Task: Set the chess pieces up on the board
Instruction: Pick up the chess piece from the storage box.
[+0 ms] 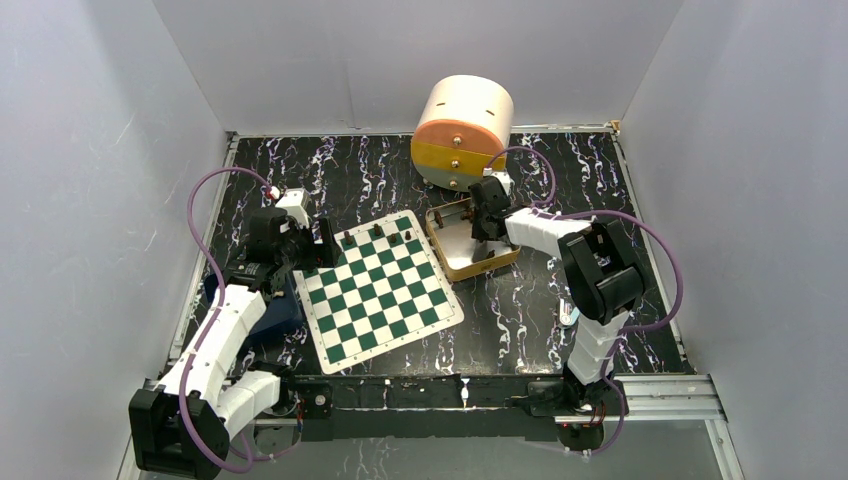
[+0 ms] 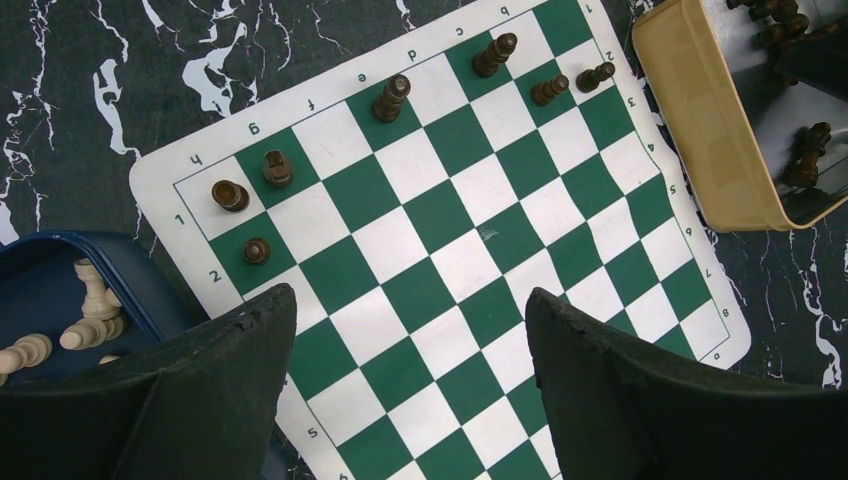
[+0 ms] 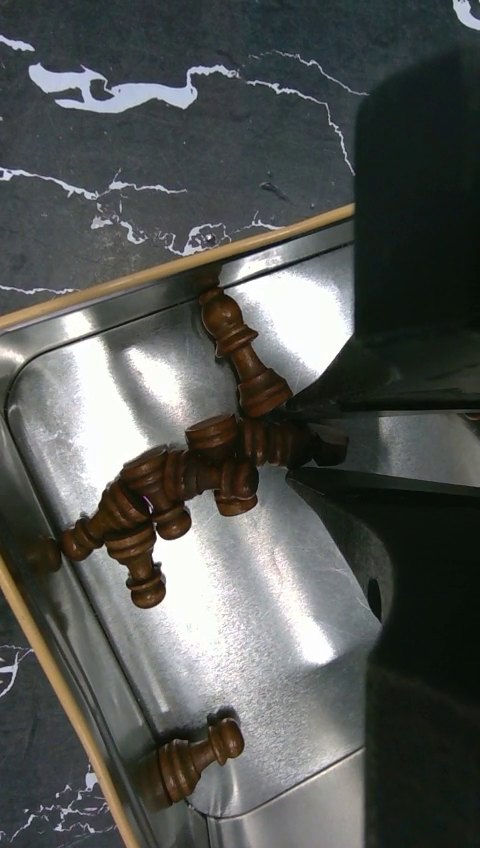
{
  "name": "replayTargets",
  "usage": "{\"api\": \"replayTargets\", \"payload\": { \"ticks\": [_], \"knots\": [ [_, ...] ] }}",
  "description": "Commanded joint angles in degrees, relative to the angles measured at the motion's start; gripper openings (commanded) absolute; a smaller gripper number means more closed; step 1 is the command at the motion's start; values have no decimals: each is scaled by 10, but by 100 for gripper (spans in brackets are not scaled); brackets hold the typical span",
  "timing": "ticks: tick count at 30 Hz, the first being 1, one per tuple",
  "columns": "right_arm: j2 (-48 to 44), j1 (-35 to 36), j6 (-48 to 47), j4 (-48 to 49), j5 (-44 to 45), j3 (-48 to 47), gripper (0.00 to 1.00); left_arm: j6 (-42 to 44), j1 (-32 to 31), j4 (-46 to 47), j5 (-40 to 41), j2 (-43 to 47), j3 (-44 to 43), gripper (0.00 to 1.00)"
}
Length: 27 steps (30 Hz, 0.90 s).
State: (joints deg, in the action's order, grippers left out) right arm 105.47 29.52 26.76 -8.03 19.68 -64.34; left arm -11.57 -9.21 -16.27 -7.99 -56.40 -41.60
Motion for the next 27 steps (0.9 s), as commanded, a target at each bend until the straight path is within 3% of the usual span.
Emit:
{"api": "replayTargets", "payload": {
  "ticks": [1,4,12,27],
  "knots": [
    [1,-4,-13,-2,19,-19,31,7,2,8,1,13,2,81],
    [-8,-3,-23,-5,21,-18,24,7,2,7,3,13,4,80],
    [-46,-3,-47,-34,24,-25,19,5,2,11,-7,7,3,79],
    [-107,-3,-71,-66,-8,-30,17,13,2,107,-145,2,33,67]
  ]
}}
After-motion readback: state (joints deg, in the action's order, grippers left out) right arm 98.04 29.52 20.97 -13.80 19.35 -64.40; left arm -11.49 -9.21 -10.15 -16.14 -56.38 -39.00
